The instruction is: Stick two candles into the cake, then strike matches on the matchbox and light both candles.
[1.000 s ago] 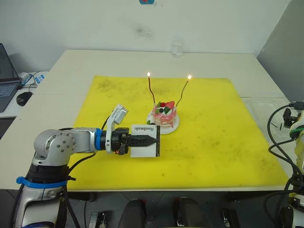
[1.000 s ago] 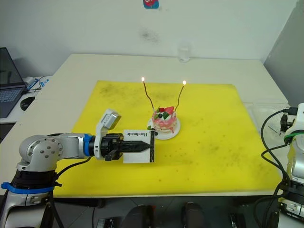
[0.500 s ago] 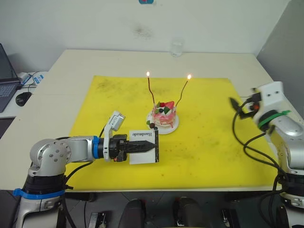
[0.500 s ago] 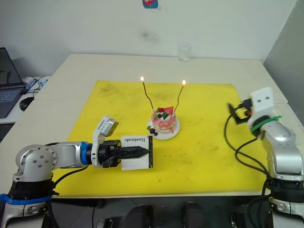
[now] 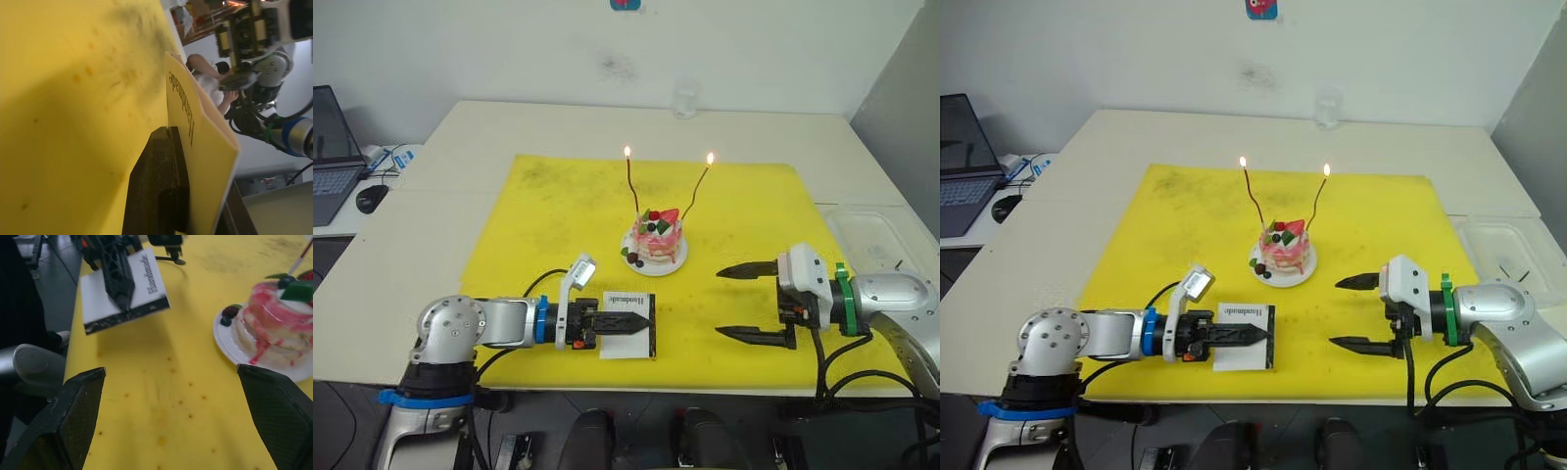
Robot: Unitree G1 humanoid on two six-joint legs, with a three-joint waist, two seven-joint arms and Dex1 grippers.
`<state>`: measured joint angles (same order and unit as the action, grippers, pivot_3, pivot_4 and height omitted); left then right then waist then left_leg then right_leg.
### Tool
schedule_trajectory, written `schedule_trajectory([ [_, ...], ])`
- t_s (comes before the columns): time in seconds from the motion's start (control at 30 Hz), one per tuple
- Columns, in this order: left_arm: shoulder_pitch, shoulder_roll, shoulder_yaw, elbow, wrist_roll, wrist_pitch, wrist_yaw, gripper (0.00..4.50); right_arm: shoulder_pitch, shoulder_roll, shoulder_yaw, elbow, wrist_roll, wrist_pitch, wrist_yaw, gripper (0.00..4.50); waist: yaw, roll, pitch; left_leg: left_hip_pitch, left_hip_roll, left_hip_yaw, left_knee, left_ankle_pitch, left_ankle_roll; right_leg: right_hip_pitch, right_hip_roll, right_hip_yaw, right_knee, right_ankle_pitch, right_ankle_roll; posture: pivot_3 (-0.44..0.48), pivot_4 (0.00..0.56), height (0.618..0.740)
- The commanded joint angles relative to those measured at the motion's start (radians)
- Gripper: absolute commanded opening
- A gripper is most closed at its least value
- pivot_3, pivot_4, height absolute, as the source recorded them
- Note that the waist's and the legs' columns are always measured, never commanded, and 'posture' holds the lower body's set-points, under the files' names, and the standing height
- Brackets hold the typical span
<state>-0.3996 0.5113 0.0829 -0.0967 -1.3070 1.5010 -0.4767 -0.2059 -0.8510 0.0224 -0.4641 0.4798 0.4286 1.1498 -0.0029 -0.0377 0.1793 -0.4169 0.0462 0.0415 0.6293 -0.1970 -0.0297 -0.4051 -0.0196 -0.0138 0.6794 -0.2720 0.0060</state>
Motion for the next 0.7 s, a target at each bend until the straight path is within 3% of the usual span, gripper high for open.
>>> schedule_trajectory([
  [0.03,-0.056,-0.055,0.004,0.042,0.010,0.006,0.044,0.00,-0.018,0.010,0.002,-0.008,-0.008,-0.028,-0.007,4.48,0.001,0.000,0.000,0.000,0.000,0.000,0.000,0.000,0.000,0.000,0.000,0.000,0.000,0.000,0.000,0.000,0.150,0.740],
  [0.5,-0.093,-0.139,0.018,0.105,0.096,0.017,0.074,0.00,-0.018,0.028,-0.003,-0.012,-0.017,-0.016,-0.058,4.48,0.000,0.000,0.000,0.000,-0.001,0.000,0.000,0.000,0.000,0.000,0.000,0.001,0.000,0.000,0.000,0.000,0.150,0.740],
  [0.7,-0.079,-0.130,0.037,0.090,0.102,0.040,0.068,1.57,-0.013,0.033,0.004,-0.009,-0.023,-0.023,-0.063,4.50,0.001,0.000,0.000,0.000,-0.001,0.000,0.000,0.000,0.000,0.000,0.000,0.000,0.000,0.000,0.000,0.000,0.150,0.740],
])
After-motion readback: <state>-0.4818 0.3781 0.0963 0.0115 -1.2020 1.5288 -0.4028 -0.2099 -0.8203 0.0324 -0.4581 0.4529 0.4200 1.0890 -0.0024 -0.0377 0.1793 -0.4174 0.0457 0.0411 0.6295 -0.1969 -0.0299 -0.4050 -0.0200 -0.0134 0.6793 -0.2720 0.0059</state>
